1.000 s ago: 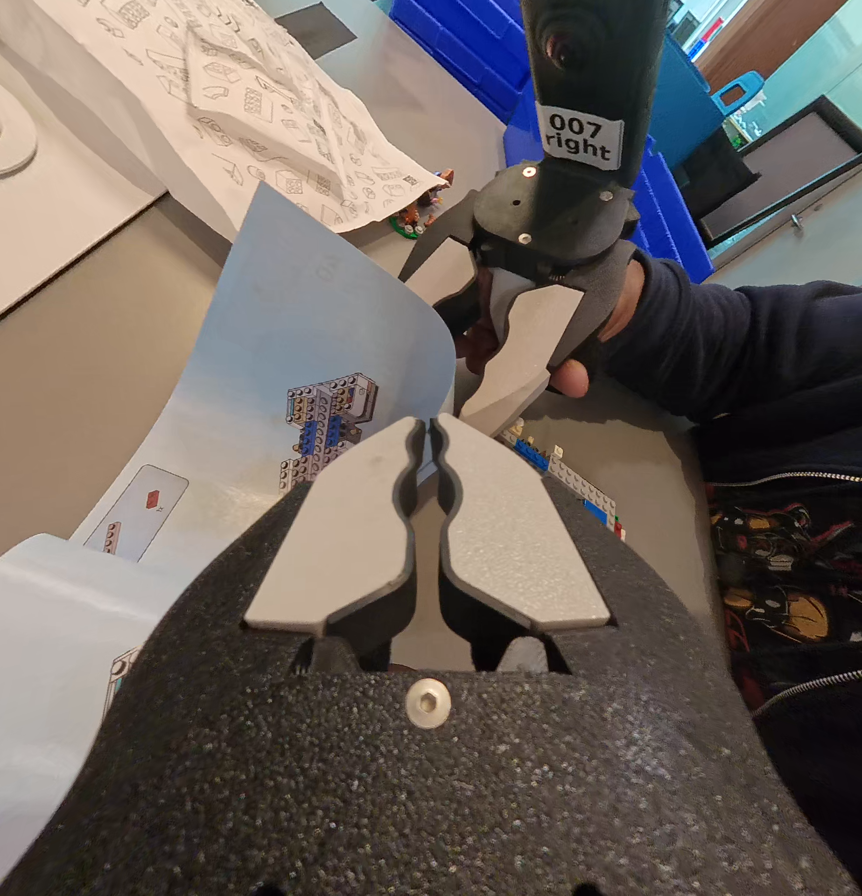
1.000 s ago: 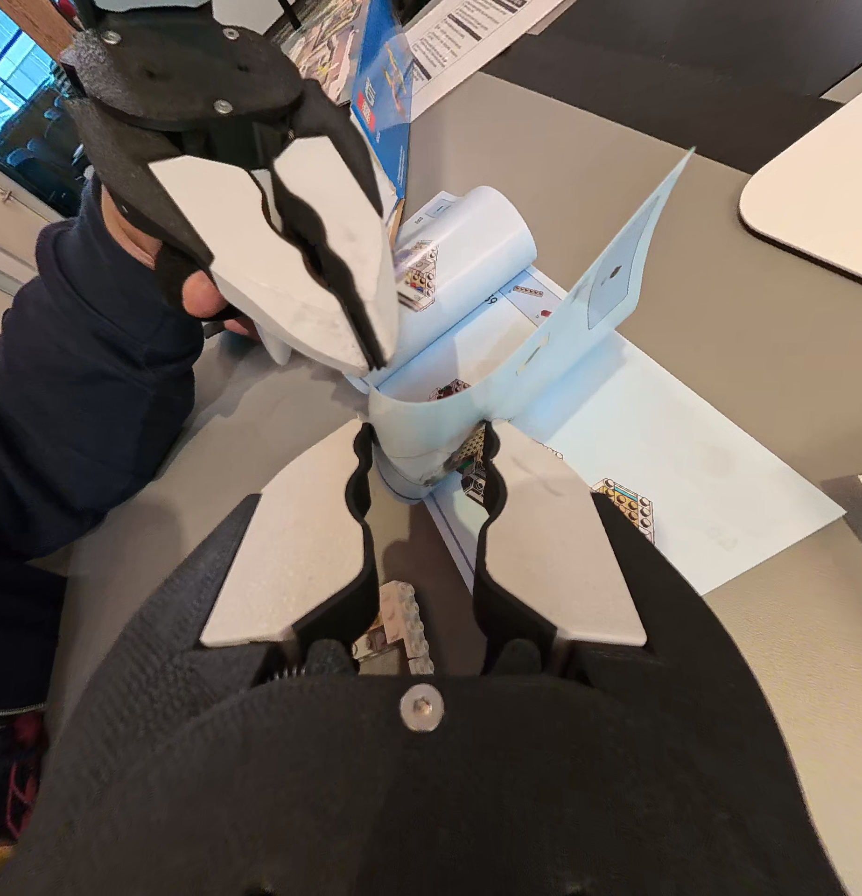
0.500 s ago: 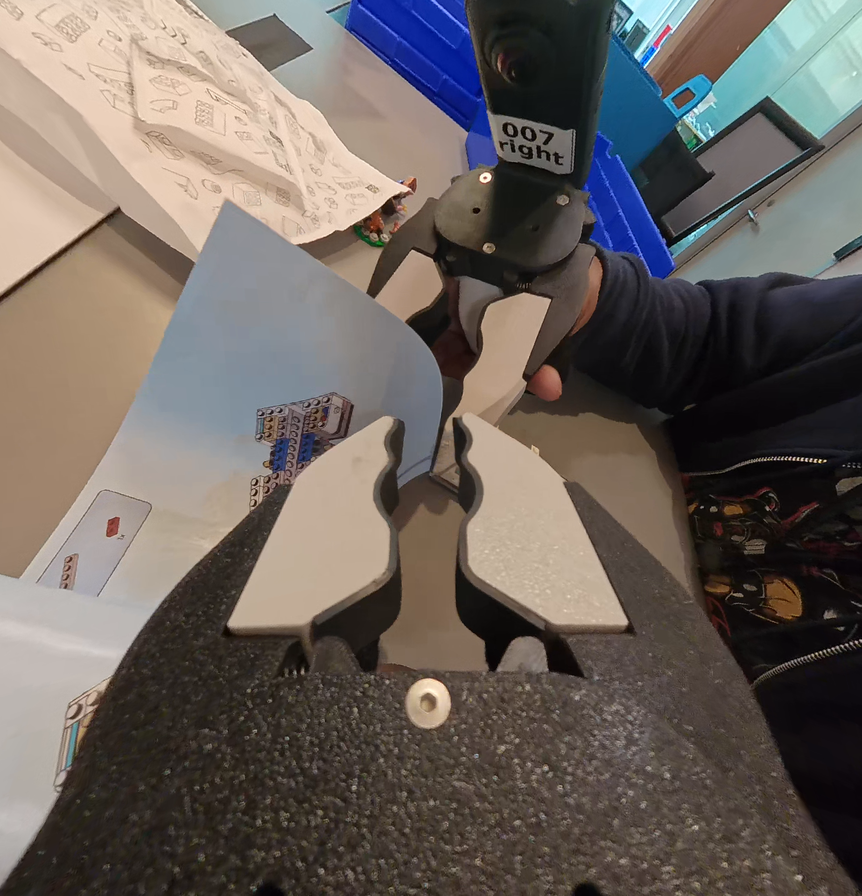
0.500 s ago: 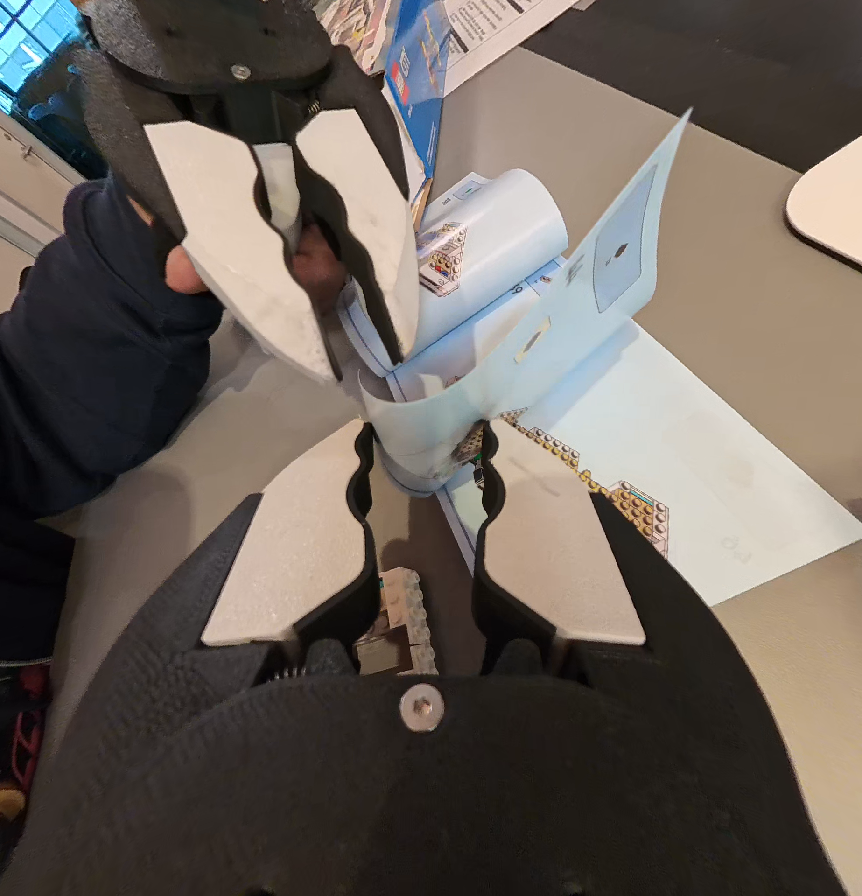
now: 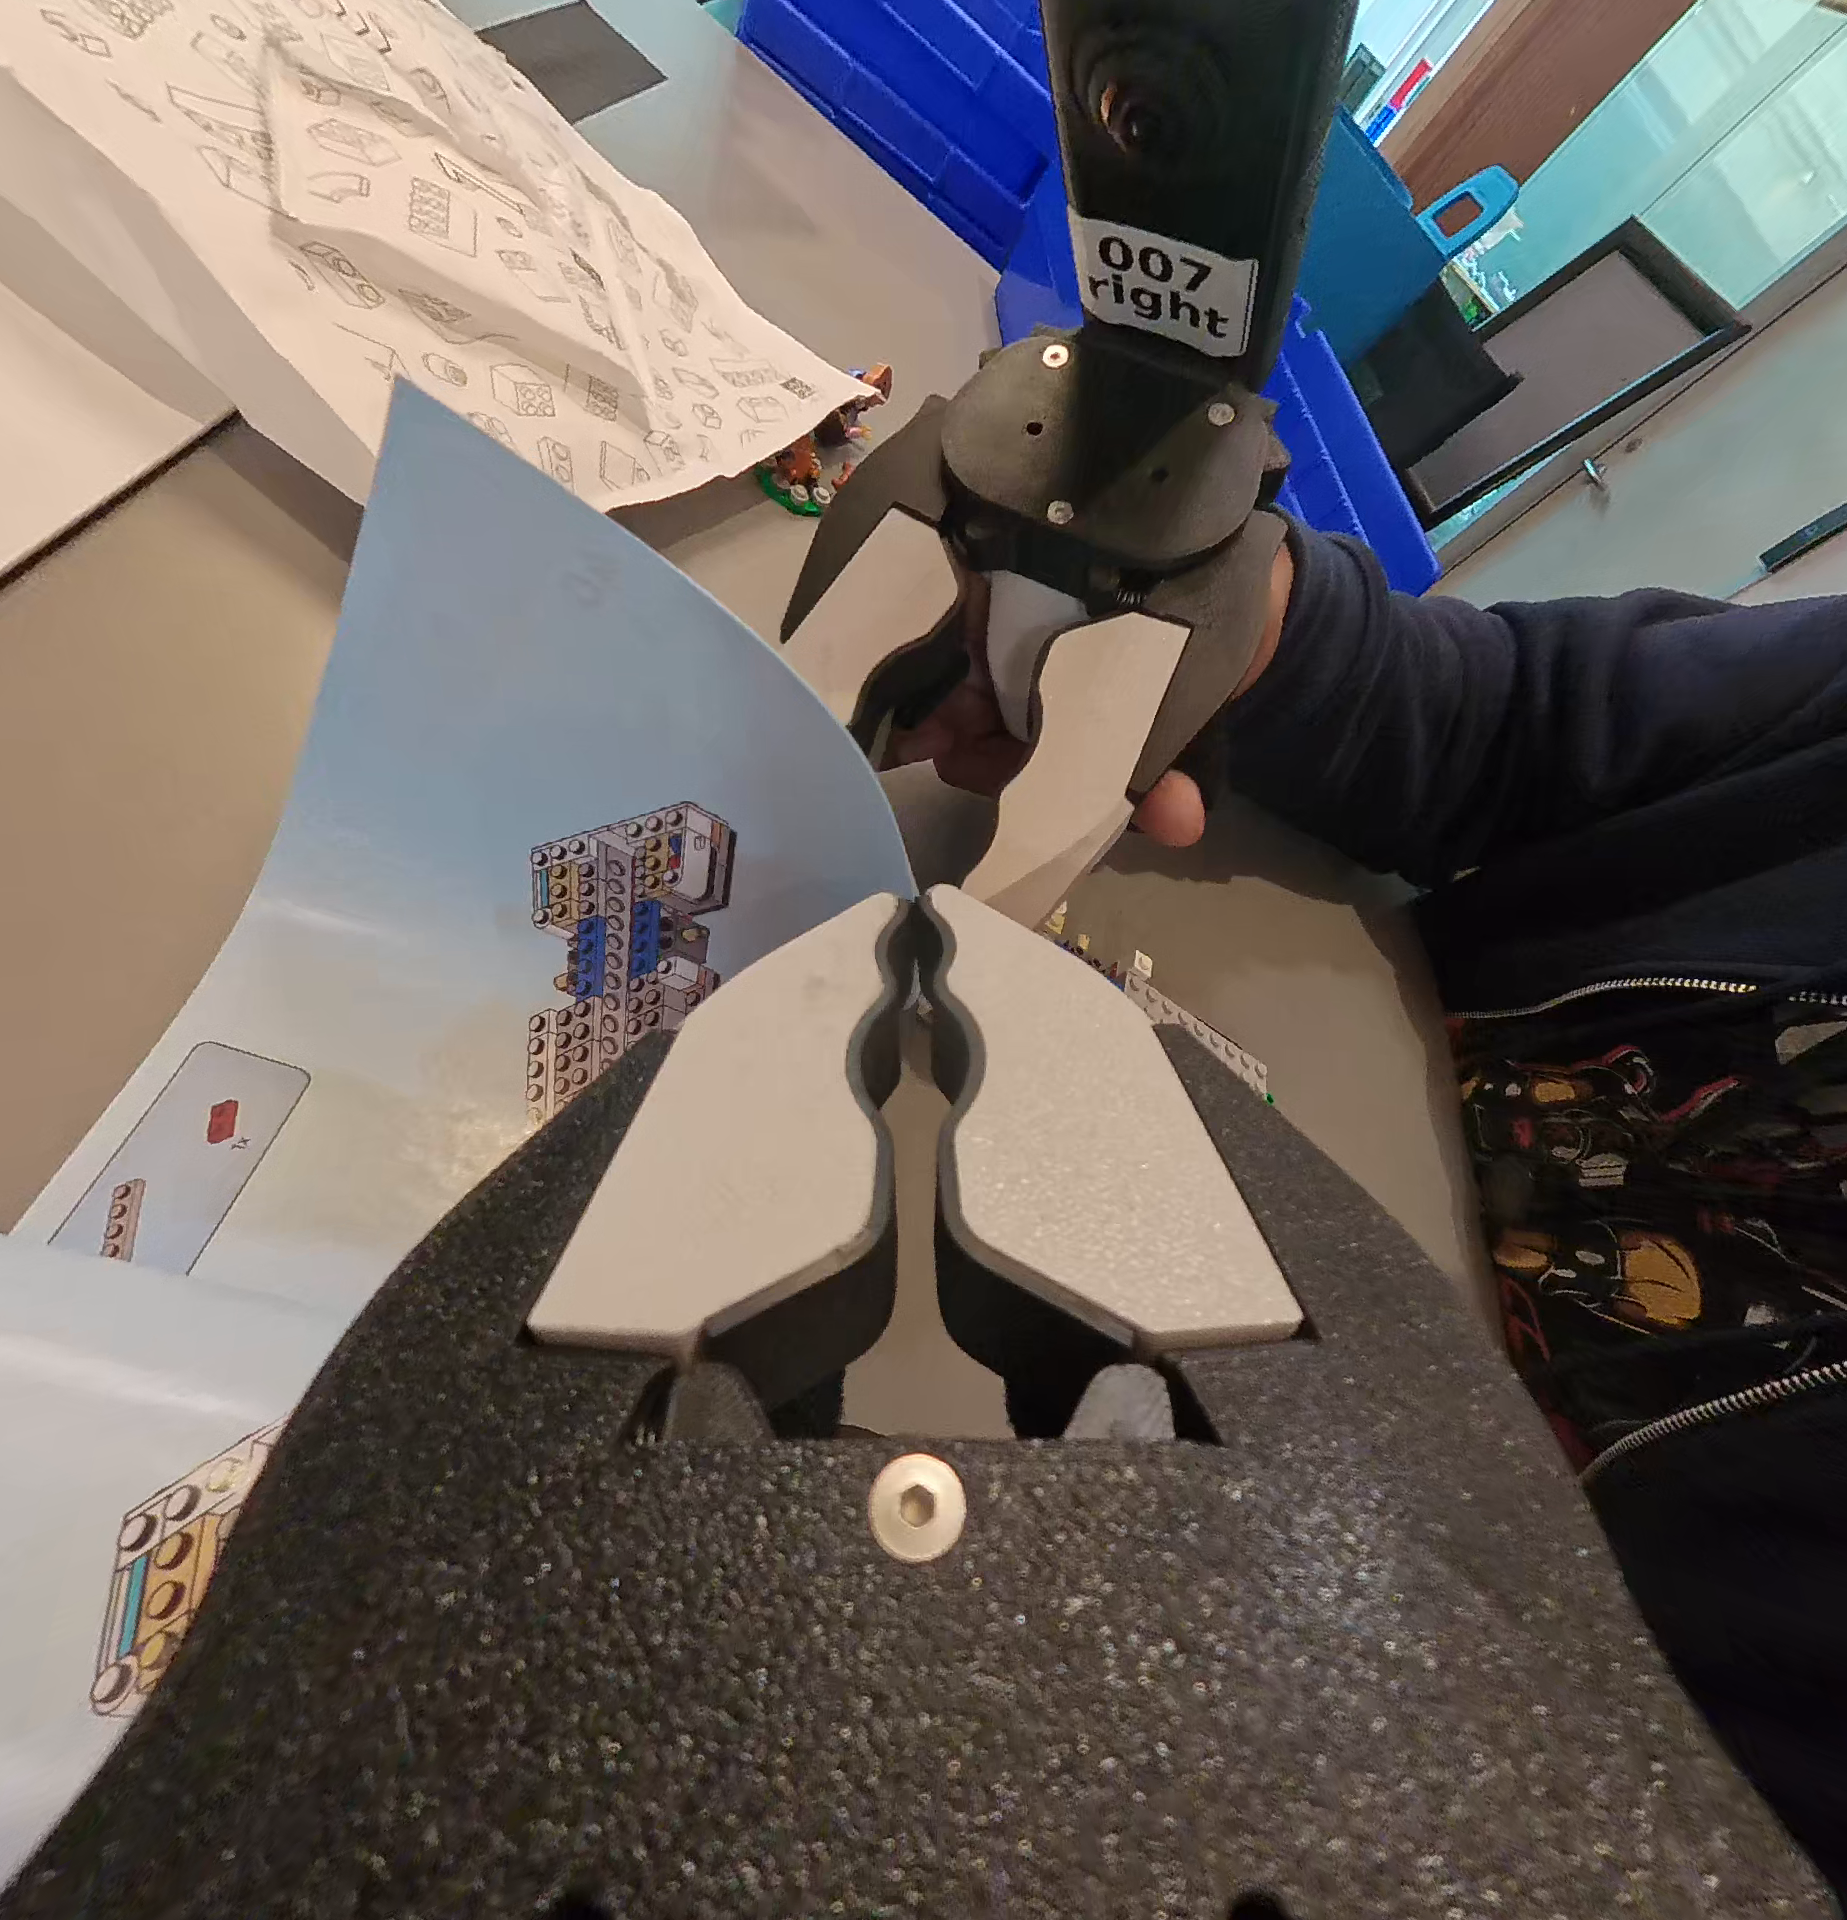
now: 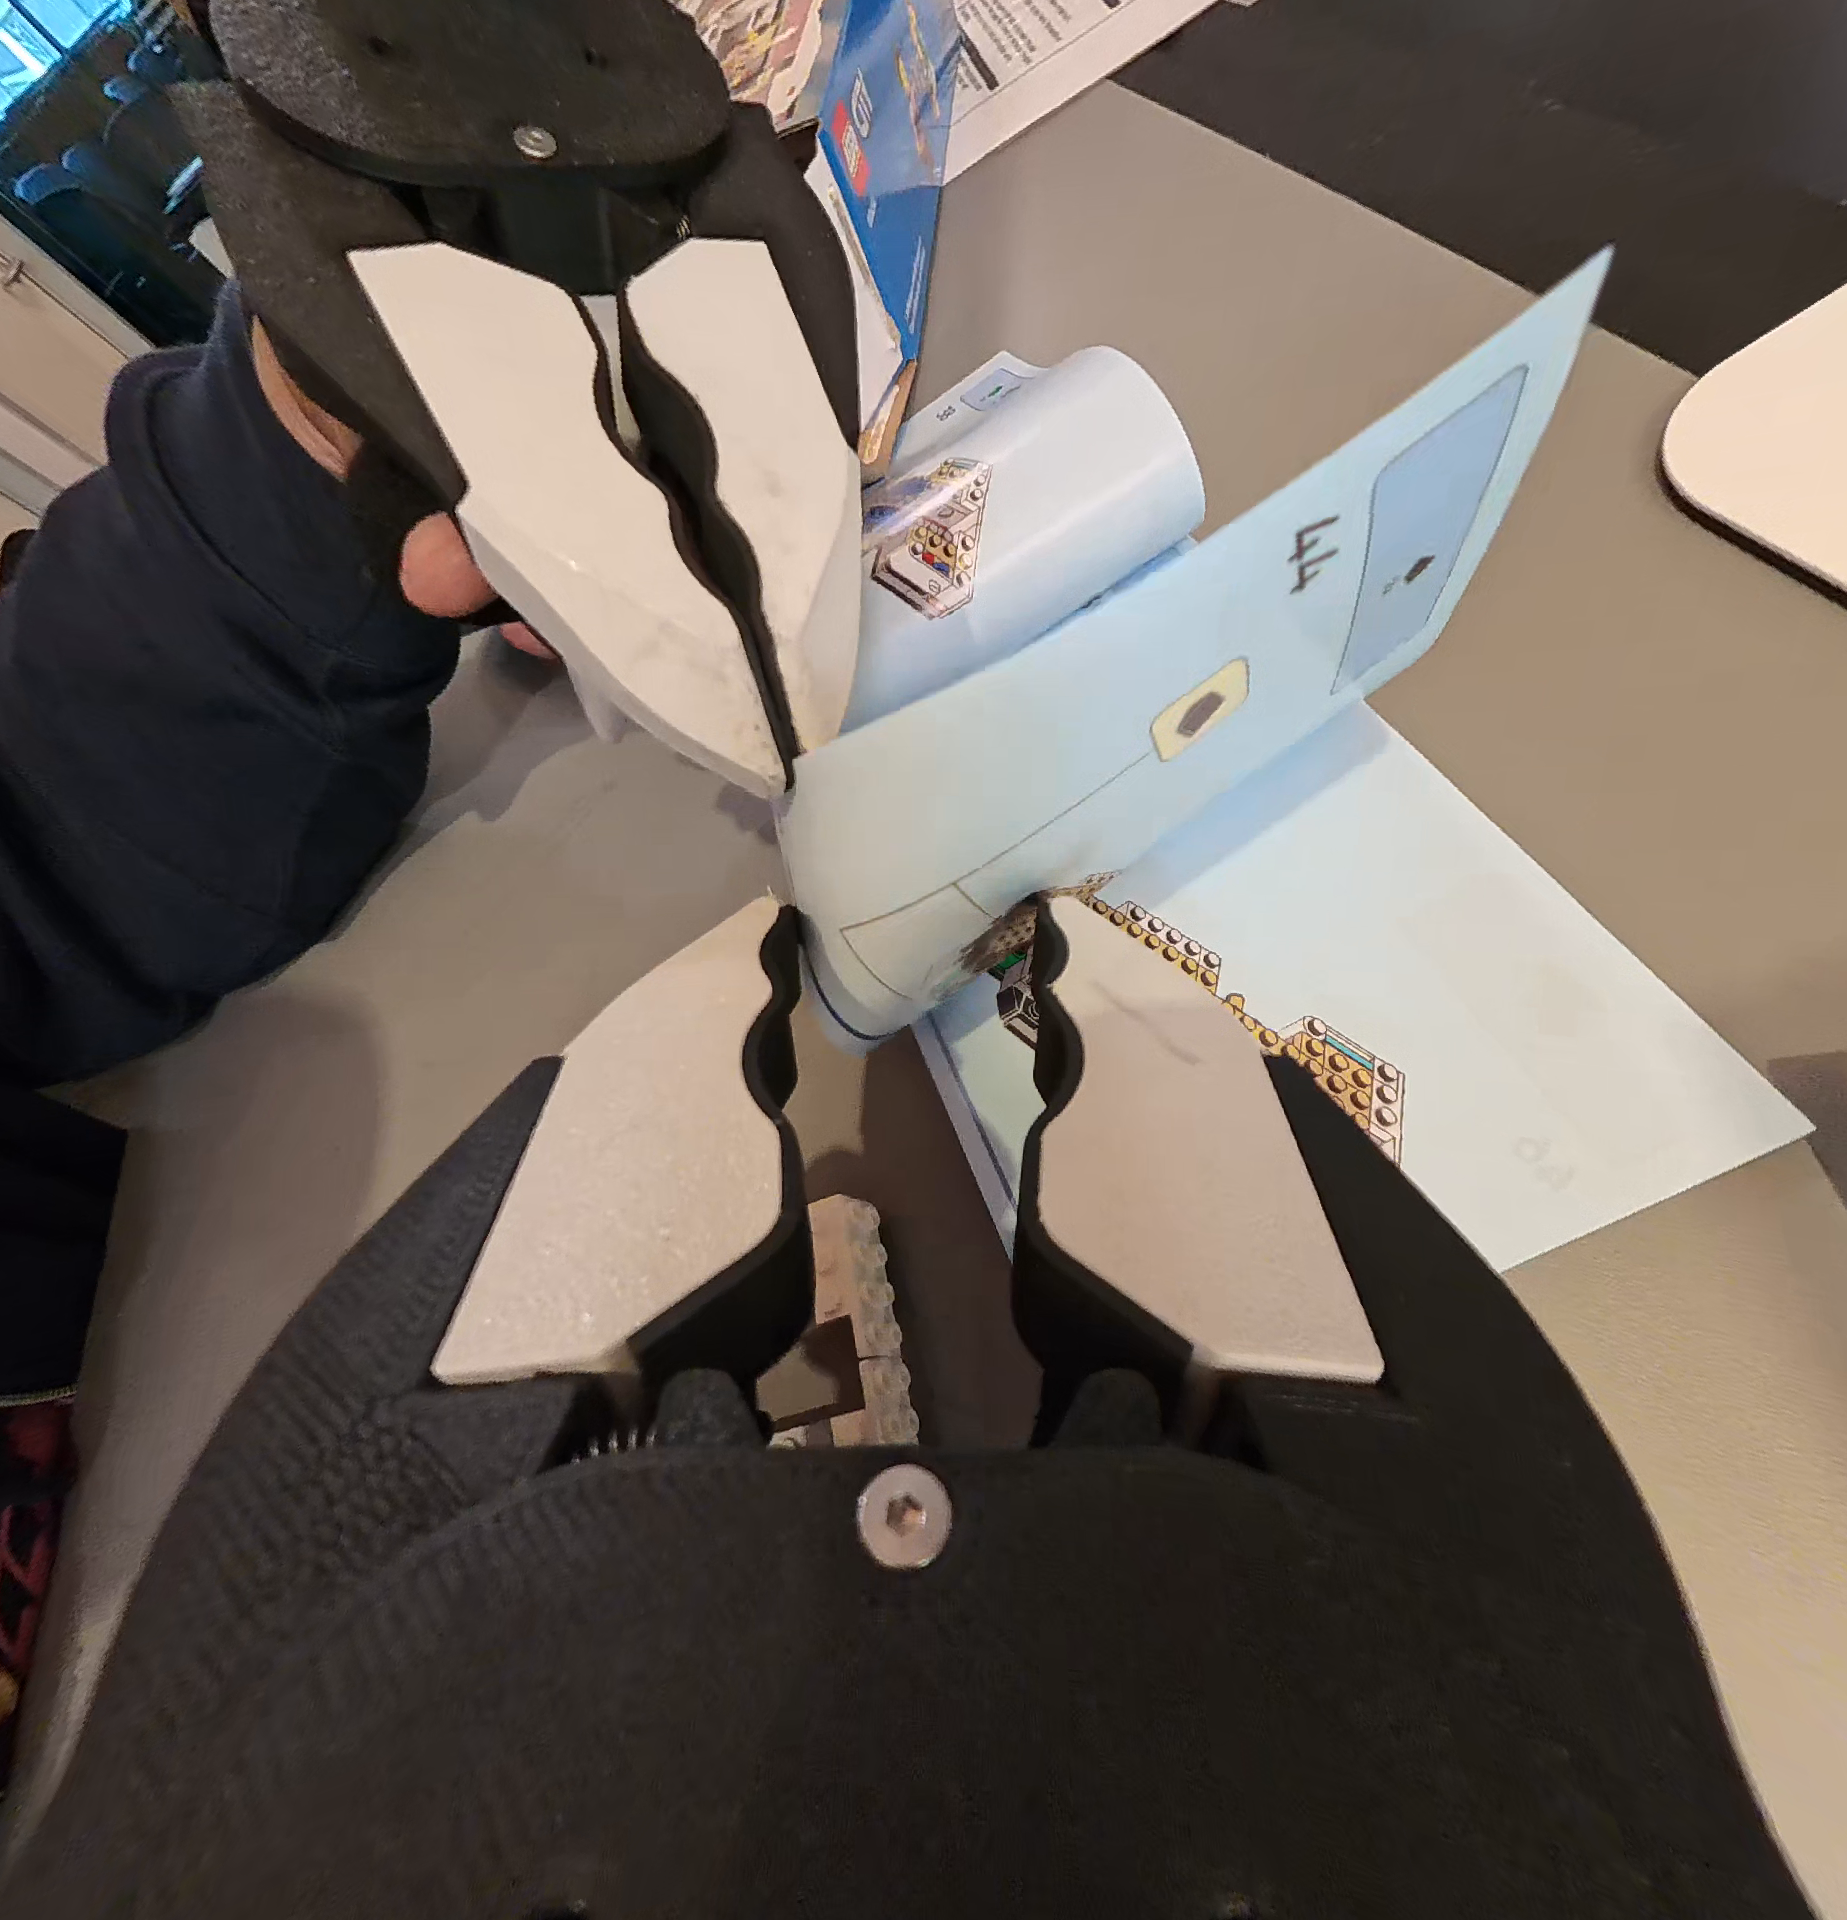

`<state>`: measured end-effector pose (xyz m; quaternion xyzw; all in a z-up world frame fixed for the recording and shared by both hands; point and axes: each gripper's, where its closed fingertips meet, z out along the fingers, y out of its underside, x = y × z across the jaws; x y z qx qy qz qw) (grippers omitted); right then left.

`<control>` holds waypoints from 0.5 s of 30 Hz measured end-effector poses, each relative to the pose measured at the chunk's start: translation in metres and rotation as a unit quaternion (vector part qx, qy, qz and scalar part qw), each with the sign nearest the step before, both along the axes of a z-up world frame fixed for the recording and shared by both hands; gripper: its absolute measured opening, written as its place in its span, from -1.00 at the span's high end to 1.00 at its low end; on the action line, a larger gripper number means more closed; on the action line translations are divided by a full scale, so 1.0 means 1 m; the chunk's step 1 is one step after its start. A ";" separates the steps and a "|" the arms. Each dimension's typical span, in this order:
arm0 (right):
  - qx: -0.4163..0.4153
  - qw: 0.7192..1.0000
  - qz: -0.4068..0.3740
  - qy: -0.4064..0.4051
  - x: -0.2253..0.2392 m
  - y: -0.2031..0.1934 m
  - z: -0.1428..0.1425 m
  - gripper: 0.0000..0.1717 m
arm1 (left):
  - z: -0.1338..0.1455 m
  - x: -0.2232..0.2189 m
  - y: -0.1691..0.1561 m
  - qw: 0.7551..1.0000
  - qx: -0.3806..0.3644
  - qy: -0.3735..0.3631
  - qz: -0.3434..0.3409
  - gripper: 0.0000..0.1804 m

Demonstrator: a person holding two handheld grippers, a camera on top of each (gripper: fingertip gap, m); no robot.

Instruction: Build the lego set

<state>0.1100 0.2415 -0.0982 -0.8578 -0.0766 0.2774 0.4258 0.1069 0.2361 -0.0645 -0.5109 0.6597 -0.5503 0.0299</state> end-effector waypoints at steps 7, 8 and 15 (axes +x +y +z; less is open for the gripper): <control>0.003 1.000 0.004 0.015 0.001 -0.002 0.002 0.56 | -0.001 0.000 0.002 1.000 -0.007 0.002 0.004 1.00; 0.004 1.000 0.005 0.017 0.002 -0.002 0.002 0.57 | 0.000 0.000 0.002 1.000 -0.008 0.002 0.004 1.00; 0.010 0.999 0.009 0.041 0.003 -0.005 0.006 0.66 | -0.001 -0.001 0.005 1.000 -0.015 0.005 0.007 1.00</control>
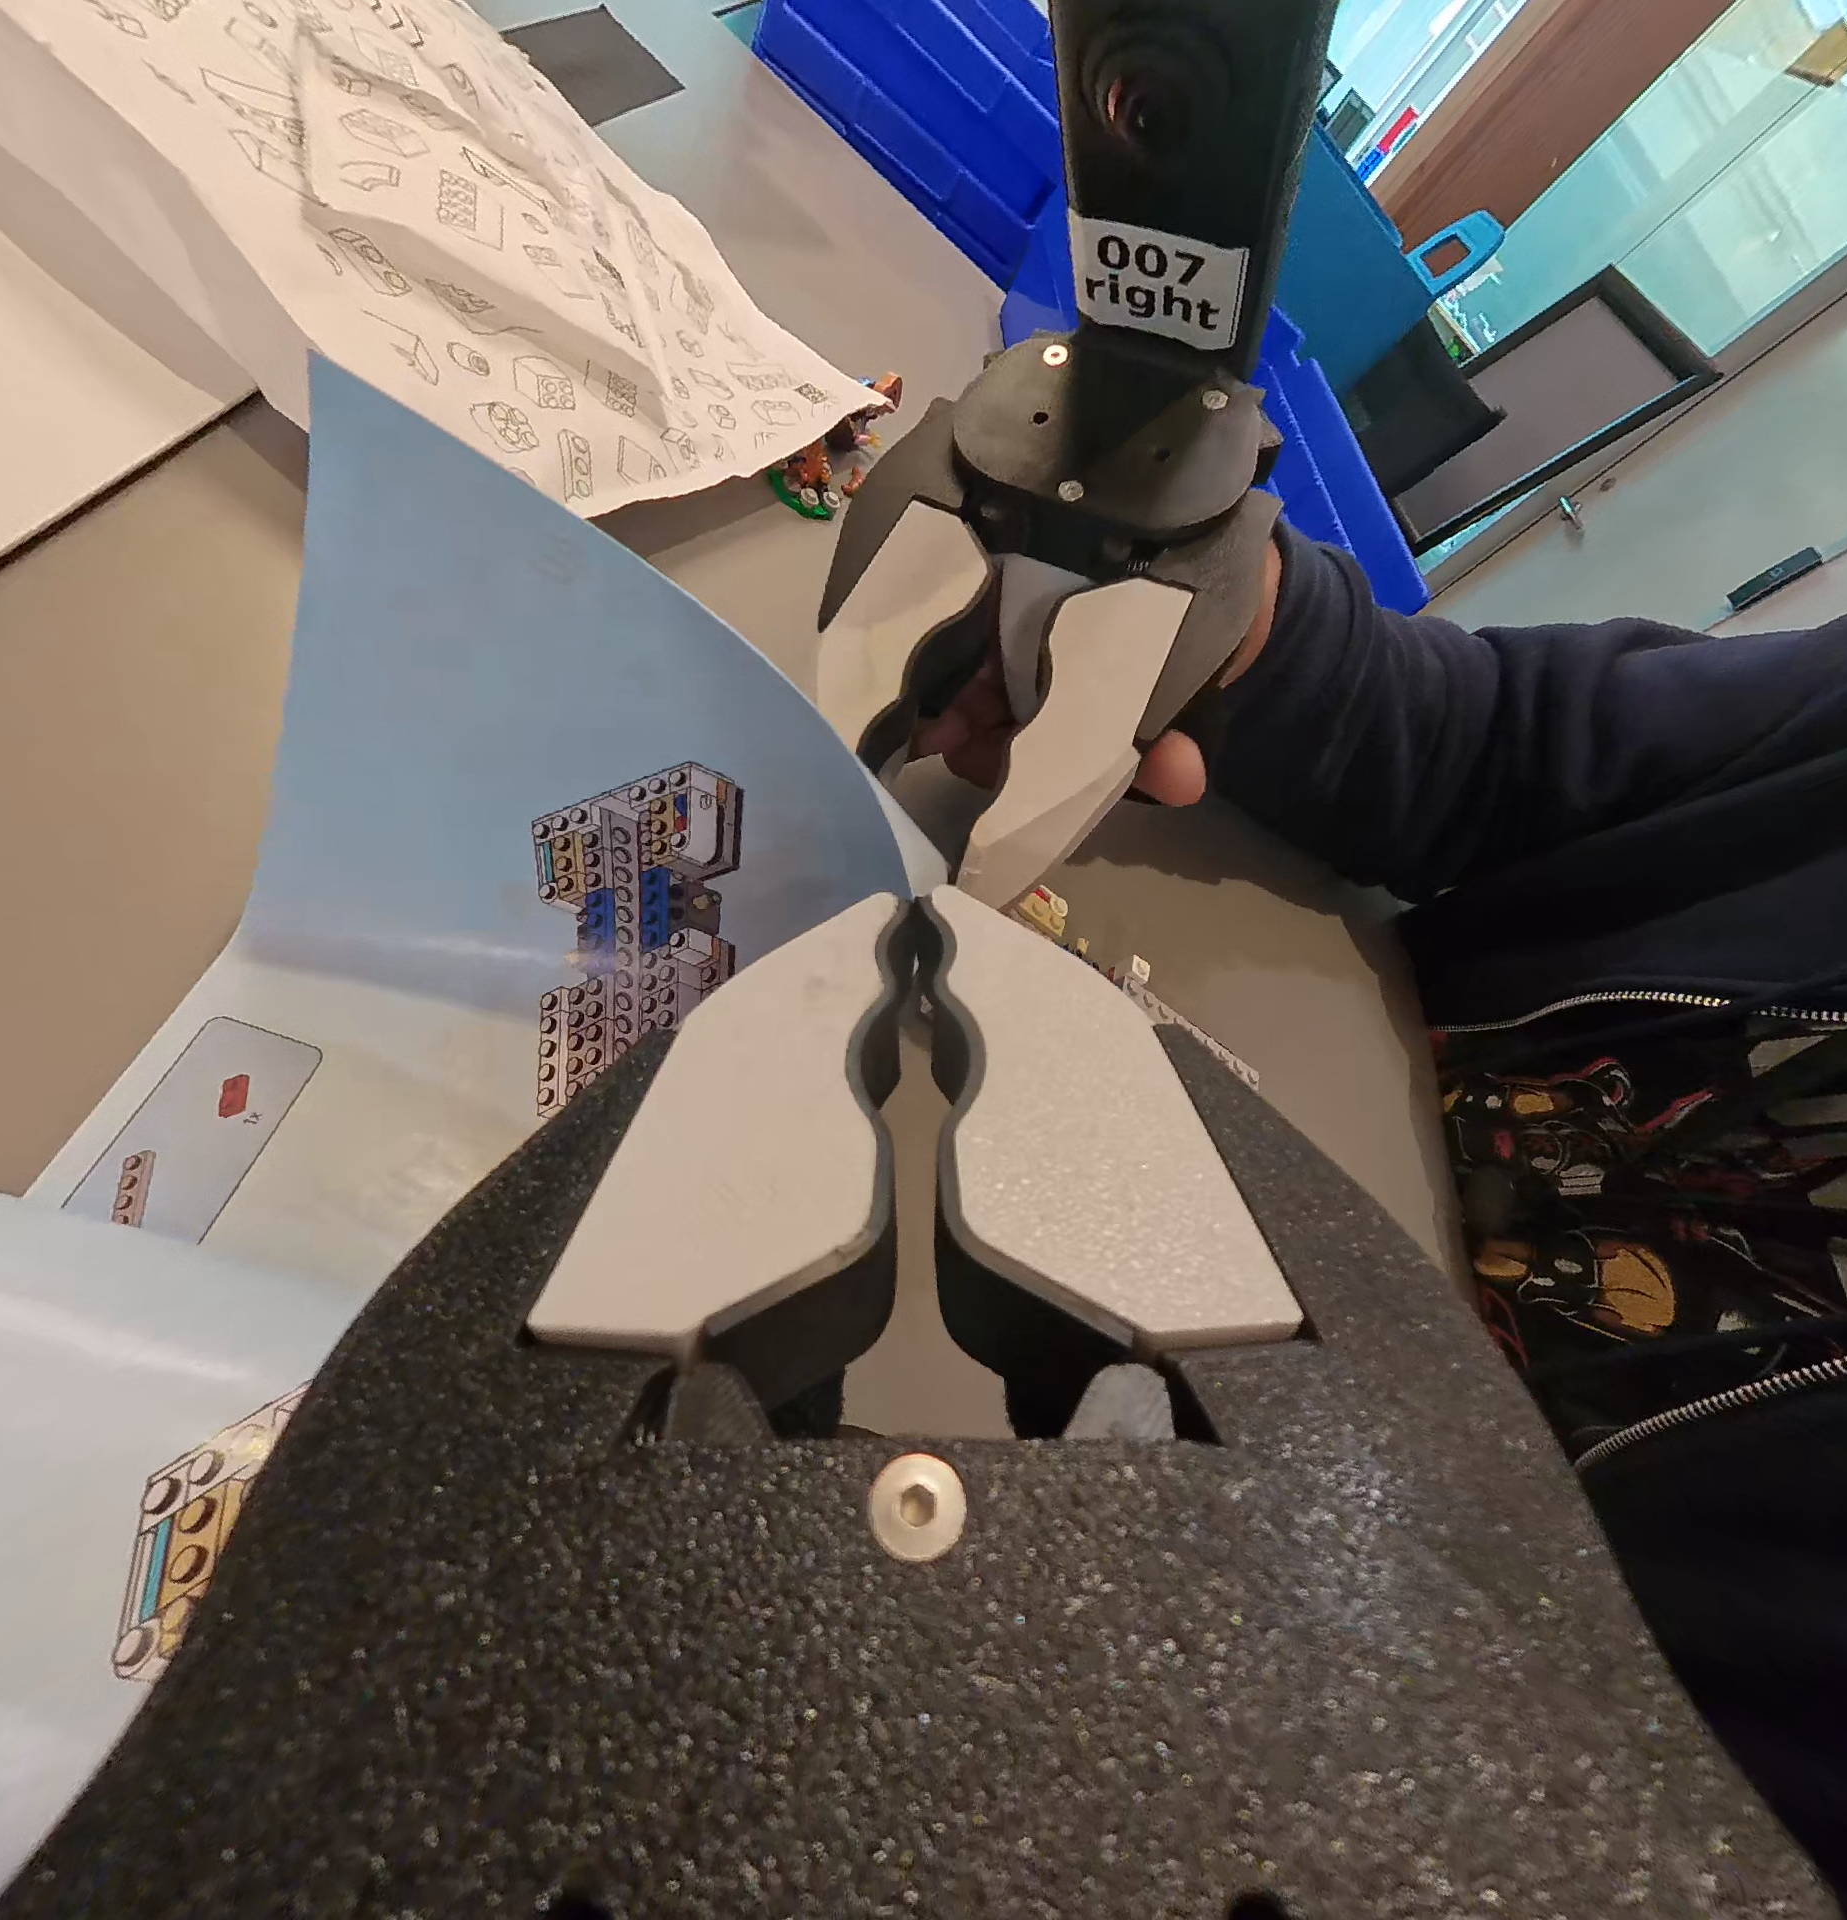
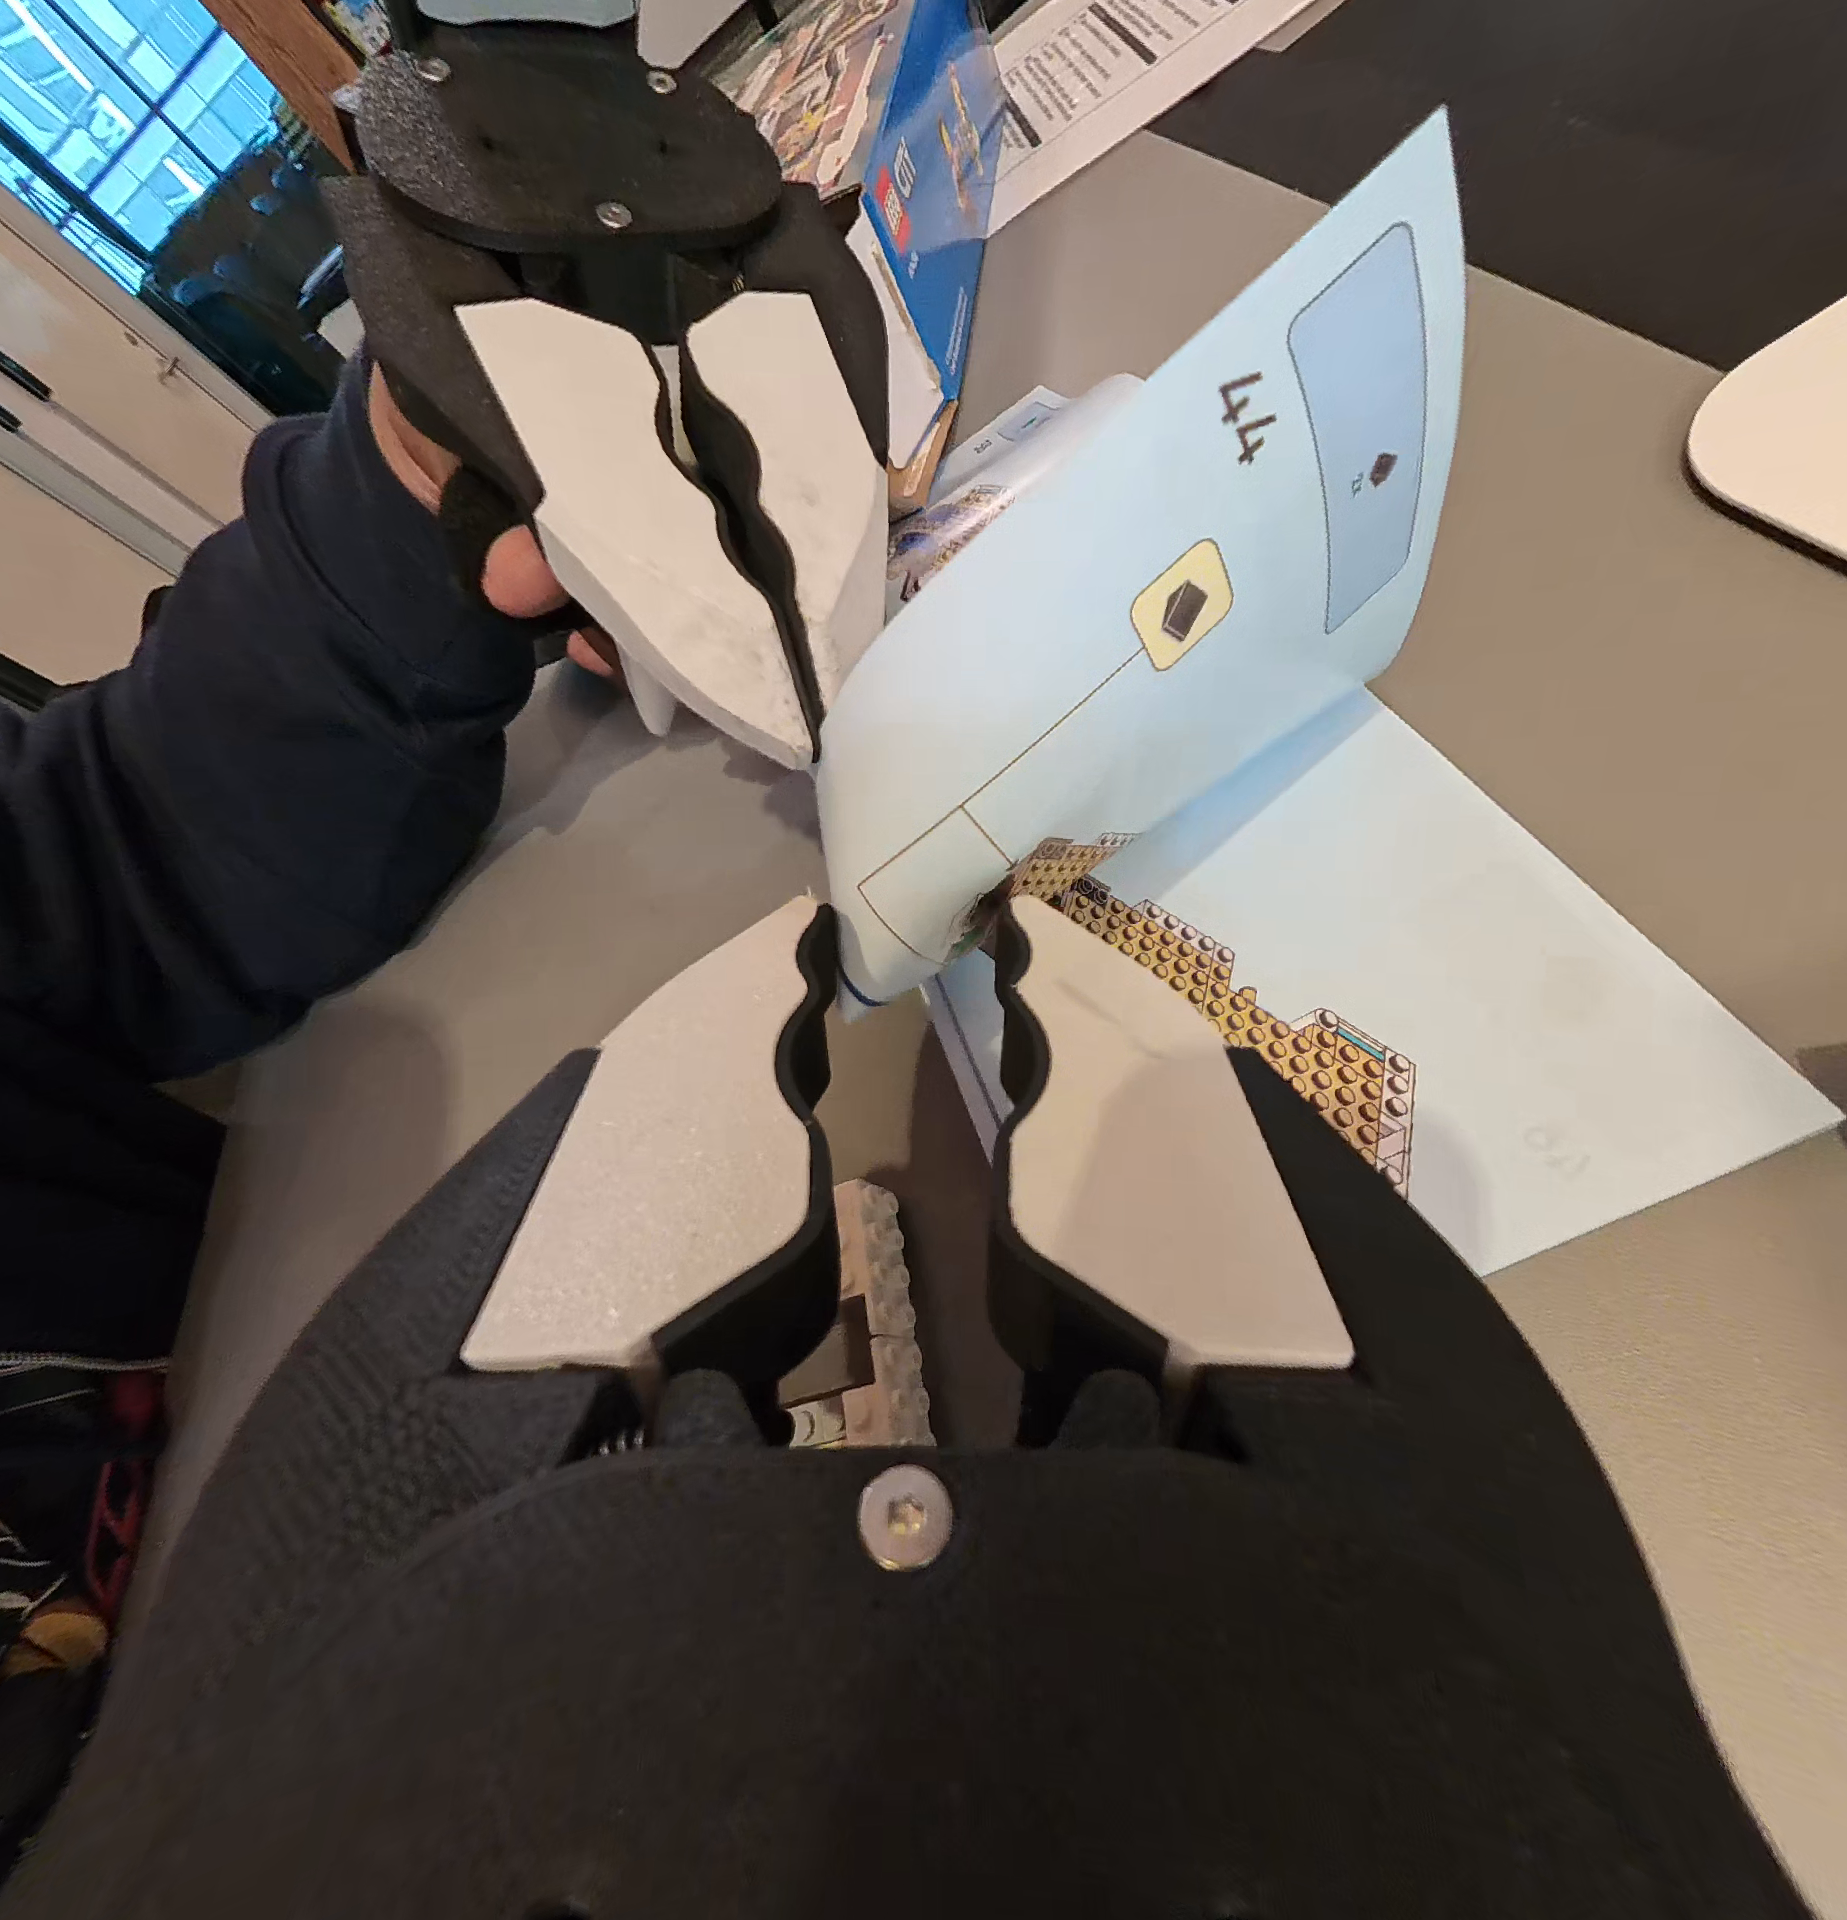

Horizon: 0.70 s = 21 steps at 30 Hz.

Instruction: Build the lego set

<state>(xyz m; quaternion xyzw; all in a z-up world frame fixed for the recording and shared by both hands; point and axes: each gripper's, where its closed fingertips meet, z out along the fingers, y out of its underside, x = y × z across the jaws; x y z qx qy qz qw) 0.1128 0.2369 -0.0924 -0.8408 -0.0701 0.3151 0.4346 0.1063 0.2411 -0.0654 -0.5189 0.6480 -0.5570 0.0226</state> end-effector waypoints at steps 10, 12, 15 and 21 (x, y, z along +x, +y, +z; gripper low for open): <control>-0.004 1.000 0.005 0.011 0.001 -0.002 -0.002 0.70 | 0.003 0.000 0.006 1.000 -0.007 -0.002 0.009 1.00; -0.002 1.000 0.009 0.010 0.000 -0.003 -0.002 0.70 | 0.004 0.001 0.005 1.000 -0.006 -0.003 0.011 0.99; 0.000 1.000 0.013 0.011 -0.002 -0.003 -0.001 0.70 | 0.006 0.002 0.003 1.000 -0.005 -0.007 0.013 0.94; 0.004 1.000 0.026 0.007 -0.006 -0.005 0.000 0.70 | 0.006 0.004 -0.003 1.000 -0.006 -0.009 0.007 0.89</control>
